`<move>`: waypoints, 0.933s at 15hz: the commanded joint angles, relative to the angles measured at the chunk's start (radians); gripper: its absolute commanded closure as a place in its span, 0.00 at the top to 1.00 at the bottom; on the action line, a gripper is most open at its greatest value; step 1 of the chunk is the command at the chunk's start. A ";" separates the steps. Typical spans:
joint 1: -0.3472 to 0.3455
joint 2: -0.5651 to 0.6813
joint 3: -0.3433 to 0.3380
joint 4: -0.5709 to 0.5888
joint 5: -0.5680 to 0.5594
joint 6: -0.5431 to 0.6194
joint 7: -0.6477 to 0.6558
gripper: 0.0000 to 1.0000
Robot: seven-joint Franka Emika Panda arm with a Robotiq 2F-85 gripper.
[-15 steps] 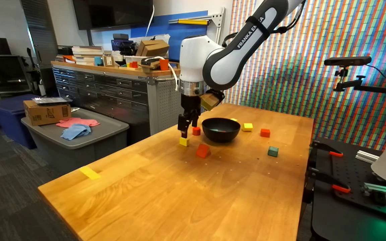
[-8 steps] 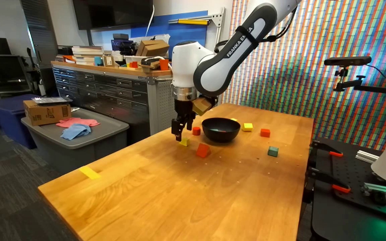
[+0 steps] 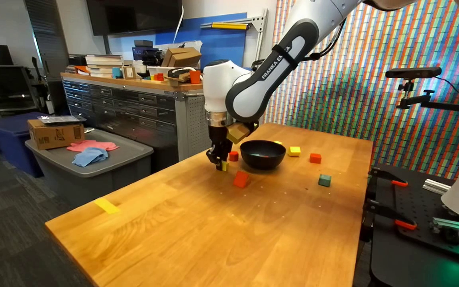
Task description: Put all the blocks one at a time in the bowl except the right yellow block farthest away from you
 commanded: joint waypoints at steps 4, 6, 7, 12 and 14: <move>0.029 -0.080 -0.048 0.007 -0.007 -0.005 0.030 0.06; 0.026 -0.157 -0.085 -0.049 -0.037 0.032 0.038 0.06; 0.020 -0.191 -0.099 -0.071 -0.045 0.042 0.040 0.06; -0.034 -0.375 -0.168 -0.258 -0.081 0.106 0.082 0.06; -0.061 -0.429 -0.172 -0.338 -0.079 0.116 0.096 0.06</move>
